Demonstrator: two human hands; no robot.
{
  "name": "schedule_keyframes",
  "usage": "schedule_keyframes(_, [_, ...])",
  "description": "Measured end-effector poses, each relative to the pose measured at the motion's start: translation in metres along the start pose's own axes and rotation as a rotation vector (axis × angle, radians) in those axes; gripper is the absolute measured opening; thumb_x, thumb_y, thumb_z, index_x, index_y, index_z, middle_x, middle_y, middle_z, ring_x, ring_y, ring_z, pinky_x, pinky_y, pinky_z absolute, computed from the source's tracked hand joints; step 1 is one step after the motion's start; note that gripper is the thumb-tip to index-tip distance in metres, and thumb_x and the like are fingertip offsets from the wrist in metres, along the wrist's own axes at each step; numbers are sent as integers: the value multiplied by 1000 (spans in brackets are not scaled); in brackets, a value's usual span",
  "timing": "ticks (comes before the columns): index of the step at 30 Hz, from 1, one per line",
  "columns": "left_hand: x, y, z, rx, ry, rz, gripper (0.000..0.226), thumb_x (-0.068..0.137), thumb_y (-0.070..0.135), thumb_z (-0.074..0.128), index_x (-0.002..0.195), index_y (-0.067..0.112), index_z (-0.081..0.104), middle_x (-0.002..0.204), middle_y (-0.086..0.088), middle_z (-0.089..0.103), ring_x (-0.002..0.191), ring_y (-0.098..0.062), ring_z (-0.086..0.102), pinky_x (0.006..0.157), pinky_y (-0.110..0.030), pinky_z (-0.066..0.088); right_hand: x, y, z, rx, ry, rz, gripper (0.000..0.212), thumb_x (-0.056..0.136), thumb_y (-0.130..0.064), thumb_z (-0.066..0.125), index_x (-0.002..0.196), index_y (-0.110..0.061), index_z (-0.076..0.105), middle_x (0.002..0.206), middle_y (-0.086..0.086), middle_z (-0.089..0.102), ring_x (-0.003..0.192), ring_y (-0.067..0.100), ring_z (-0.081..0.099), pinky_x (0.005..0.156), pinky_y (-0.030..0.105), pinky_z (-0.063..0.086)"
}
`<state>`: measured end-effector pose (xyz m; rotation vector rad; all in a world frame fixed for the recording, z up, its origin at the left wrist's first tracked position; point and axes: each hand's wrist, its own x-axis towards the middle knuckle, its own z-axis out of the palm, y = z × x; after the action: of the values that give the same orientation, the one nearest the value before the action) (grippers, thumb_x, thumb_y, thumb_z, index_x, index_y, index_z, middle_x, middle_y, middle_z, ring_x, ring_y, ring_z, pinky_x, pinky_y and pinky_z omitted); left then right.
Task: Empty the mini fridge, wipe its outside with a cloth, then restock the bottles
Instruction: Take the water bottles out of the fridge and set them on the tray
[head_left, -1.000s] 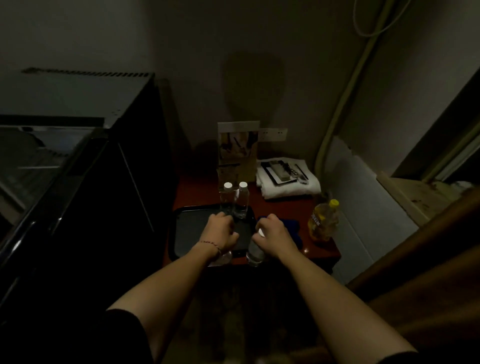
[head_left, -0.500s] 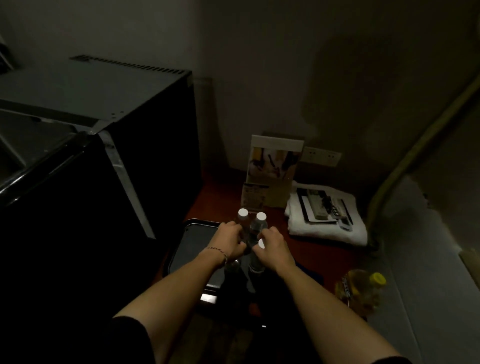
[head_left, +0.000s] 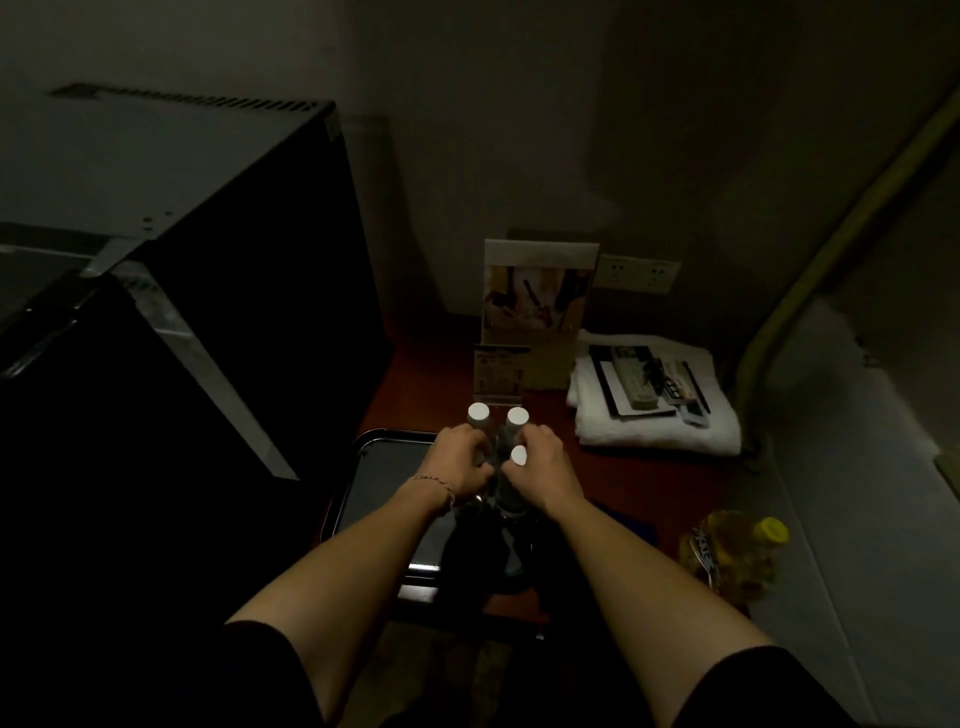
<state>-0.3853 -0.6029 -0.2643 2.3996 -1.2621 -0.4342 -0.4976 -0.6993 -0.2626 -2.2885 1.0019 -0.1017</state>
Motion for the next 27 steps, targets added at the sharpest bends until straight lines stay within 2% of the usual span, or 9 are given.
schedule_keyframes(3, [1,-1,1,-10,2,21,13,85,19,65,95,13,69,105,-3,64,98,-22,57,84,-33,50,2,-2,-2,-19,-13,11,18,85,-17,65,97,-17,51,106,5,49,91,25,54,79,38,50])
schedule_keyframes(6, [1,-3,2,-3,19,64,12,86,19,65,96,15,69,105,0,64,97,-21,55,82,-31,48,3,-2,-5,-35,-59,36,24,87,-21,65,108,-15,56,110,6,50,98,27,57,85,40,51])
schedule_keyframes(11, [0,-6,1,-19,64,99,8,87,24,65,95,20,65,104,4,61,92,-15,49,81,-28,45,2,1,-7,-15,-68,72,26,85,-28,68,106,-15,60,111,7,54,98,27,59,87,42,53])
schedule_keyframes(15, [-7,-6,-4,-64,69,85,21,86,30,66,104,20,67,111,3,61,101,-16,50,84,-25,40,-2,3,-9,-36,-103,53,37,85,-35,70,115,-16,61,115,8,53,103,27,59,91,45,53])
schedule_keyframes(19, [-16,-8,-14,-99,93,43,31,86,37,66,113,20,66,118,1,59,110,-15,47,89,-23,38,-6,3,-17,-53,-128,33,39,88,-36,67,119,-15,57,121,9,51,107,28,58,93,43,51])
schedule_keyframes(27, [-47,-2,-25,-92,166,-6,38,85,42,68,113,16,67,116,2,59,112,-16,48,94,-27,43,-30,-14,-38,-94,-107,-13,39,90,-39,64,120,-18,54,121,5,48,105,26,57,92,46,51])
